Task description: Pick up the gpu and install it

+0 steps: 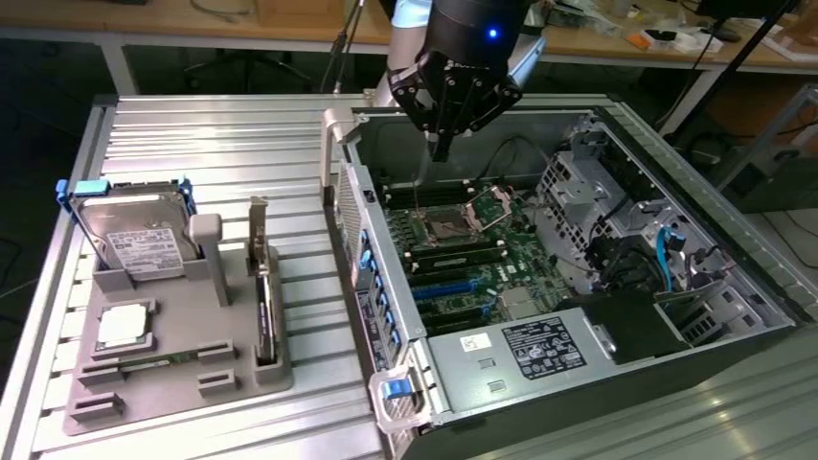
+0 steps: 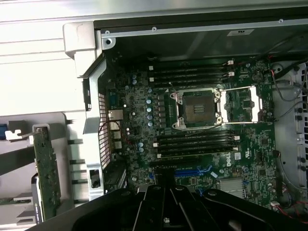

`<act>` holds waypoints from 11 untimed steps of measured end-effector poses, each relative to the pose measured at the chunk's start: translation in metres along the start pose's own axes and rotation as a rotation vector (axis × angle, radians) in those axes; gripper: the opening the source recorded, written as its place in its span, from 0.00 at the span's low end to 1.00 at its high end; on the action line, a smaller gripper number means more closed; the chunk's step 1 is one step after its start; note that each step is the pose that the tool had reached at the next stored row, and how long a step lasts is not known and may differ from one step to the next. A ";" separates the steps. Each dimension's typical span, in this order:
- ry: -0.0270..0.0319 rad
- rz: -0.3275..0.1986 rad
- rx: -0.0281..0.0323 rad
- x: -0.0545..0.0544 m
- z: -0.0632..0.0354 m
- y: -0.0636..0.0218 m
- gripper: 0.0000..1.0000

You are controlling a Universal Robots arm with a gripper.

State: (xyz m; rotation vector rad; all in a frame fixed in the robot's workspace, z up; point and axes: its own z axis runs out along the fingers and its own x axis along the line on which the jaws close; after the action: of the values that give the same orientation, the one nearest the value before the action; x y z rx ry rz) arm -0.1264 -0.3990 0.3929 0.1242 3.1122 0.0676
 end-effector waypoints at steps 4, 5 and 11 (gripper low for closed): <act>0.0000 0.000 0.0000 0.000 0.0000 0.0000 0.11; 0.0000 0.000 0.0000 0.000 0.0000 0.0000 0.11; 0.0001 0.000 0.0001 0.005 -0.0001 -0.0010 0.11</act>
State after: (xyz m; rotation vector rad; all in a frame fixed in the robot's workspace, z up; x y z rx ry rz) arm -0.1309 -0.3996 0.3928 0.1242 3.1122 0.0674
